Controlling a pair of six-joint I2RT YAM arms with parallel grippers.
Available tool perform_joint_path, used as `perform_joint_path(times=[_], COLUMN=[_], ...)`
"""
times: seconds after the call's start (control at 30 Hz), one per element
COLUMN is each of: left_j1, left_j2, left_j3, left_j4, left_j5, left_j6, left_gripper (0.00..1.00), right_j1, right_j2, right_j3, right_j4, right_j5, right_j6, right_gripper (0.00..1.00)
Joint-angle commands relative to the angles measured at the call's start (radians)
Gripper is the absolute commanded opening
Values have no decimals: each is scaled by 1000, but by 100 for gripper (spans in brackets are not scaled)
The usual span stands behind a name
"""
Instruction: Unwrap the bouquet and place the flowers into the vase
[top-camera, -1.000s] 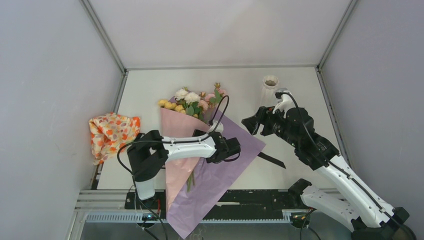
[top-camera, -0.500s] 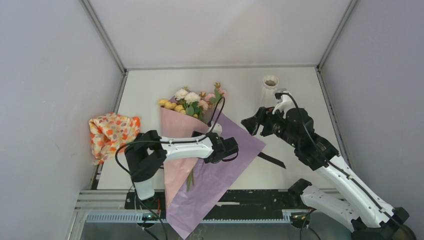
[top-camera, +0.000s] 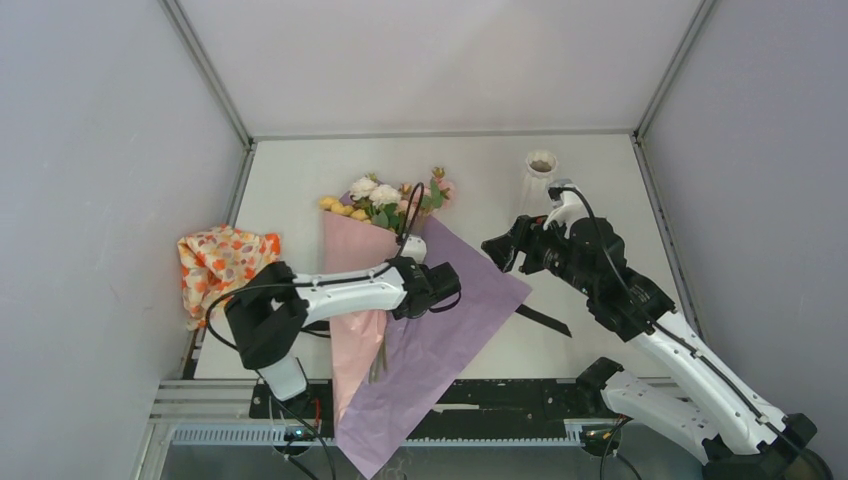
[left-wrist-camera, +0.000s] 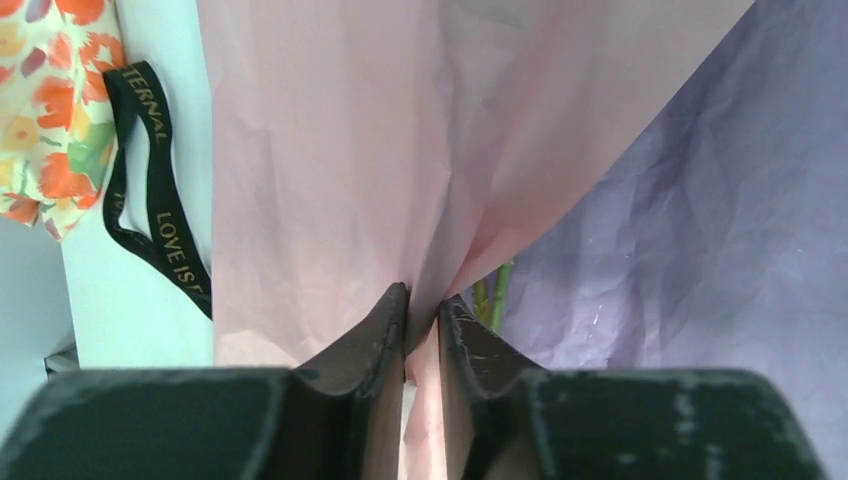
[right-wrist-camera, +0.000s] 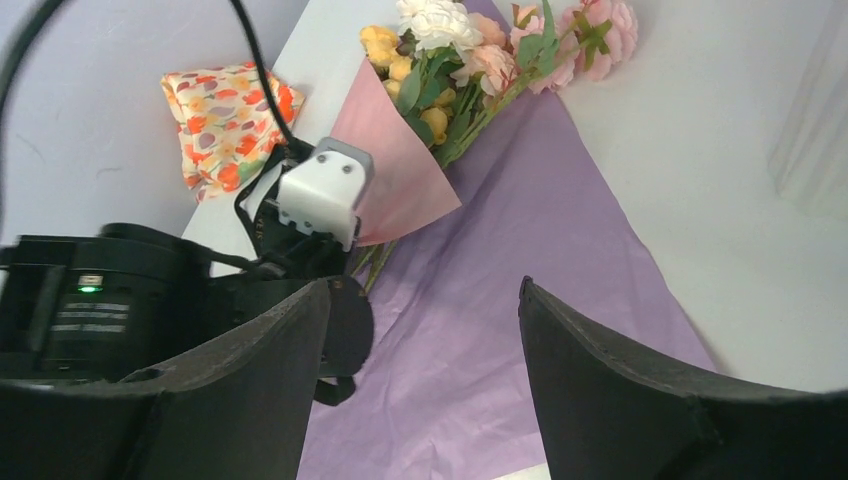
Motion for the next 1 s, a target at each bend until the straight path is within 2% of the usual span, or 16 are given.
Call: perform_joint_path(times=[0.0, 0.17, 0.3, 0.47, 0.63, 0.87, 0.97], left_j1=[3, 13, 55, 158, 212, 221, 221], left_j2=[-121, -252, -417, -746, -1059, -1192, -1242], left_j3=[-23, -83, -189, -377, -467, -481, -490], left_j4=[-13, 12, 88, 169, 100, -117, -175], left_j5=[-43, -32, 19, 81, 49, -44, -69], left_j6=[-32, -59, -97, -165, -238, -420, -487], left_gripper=[16, 0, 0, 0, 0, 21, 35], right_j1=[-3, 0, 27, 96, 192, 355, 408], right_j2=[-9, 21, 60, 134, 253, 510, 616], right_j3=[-8, -24, -28, -28, -25, 69, 108], right_j4=[46, 64, 79, 102, 156, 150, 110], right_j5=[-2, -27, -33, -7, 8, 81, 110], right_j6=[18, 26, 30, 21, 34, 43, 56], right_gripper=[78, 77, 77, 77, 77, 77, 77])
